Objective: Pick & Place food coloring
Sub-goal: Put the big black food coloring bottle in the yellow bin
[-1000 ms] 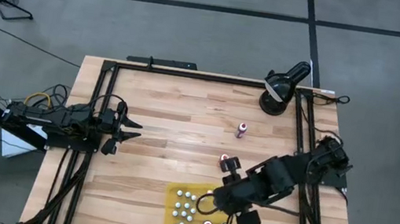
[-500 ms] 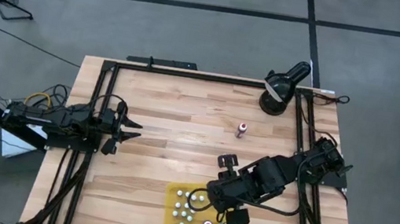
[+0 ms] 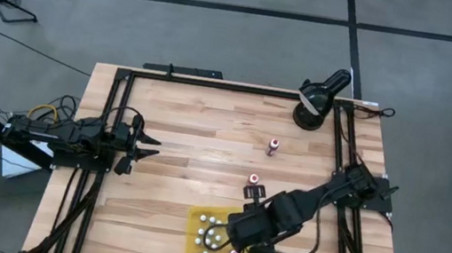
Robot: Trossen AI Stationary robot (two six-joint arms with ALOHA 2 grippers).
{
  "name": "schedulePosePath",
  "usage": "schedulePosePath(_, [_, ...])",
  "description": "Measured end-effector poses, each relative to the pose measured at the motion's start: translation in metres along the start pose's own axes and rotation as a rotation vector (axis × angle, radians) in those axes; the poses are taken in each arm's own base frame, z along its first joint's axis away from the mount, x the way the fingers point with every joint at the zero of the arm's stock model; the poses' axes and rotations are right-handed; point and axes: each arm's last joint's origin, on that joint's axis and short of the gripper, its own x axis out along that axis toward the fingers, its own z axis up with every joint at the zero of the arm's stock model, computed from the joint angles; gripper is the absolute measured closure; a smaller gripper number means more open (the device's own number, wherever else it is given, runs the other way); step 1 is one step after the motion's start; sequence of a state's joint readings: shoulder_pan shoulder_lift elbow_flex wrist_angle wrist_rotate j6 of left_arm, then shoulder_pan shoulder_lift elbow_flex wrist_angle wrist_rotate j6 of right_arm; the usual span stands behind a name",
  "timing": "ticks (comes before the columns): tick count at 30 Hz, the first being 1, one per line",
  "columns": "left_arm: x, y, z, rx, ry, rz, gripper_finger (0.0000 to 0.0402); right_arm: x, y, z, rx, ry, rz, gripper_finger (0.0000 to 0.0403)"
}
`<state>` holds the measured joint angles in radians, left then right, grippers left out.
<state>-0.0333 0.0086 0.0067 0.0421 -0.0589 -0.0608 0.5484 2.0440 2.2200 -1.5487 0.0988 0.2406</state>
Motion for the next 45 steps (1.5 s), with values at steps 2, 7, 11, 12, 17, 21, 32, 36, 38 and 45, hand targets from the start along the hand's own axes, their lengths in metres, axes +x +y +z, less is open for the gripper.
schedulePosePath(2, [0.0,0.0,0.0,0.0,0.0,0.0,0.0281,0.011,0.003,0.001,0.035,0.049,-0.001,0.0284])
schedulePosePath(7, [0.0,0.0,0.0,0.0,0.0,0.0,0.0281,0.037,0.011,0.0,0.144,0.118,0.008,0.0284])
schedulePosePath(11, [0.0,0.0,0.0,0.0,0.0,0.0,0.0281,0.065,0.011,-0.007,0.209,0.192,-0.02,0.0284])
schedulePosePath(12, [0.0,0.0,0.0,0.0,0.0,0.0,0.0281,0.069,0.011,-0.009,0.224,0.198,-0.023,0.0284])
schedulePosePath(17, [0.0,0.0,0.0,0.0,0.0,0.0,0.0281,0.093,0.011,-0.009,0.257,0.182,0.007,0.0284])
schedulePosePath(21, [0.0,0.0,0.0,0.0,0.0,0.0,0.0281,0.109,0.014,-0.011,0.32,0.175,0.035,0.0284])
schedulePosePath(32, [0.0,0.0,0.0,0.0,0.0,0.0,0.0281,0.129,0.015,-0.019,0.481,0.202,0.009,0.0284])
schedulePosePath(36, [0.0,0.0,0.0,0.0,0.0,0.0,0.0281,0.129,0.016,-0.02,0.523,0.209,0.001,0.0284])
schedulePosePath(38, [0.0,0.0,0.0,0.0,0.0,0.0,0.0281,0.128,0.015,-0.021,0.533,0.216,-0.004,0.0284])
schedulePosePath(45, [0.0,0.0,0.0,0.0,0.0,0.0,0.0281,0.128,0.016,-0.022,0.546,0.215,-0.031,0.0284])
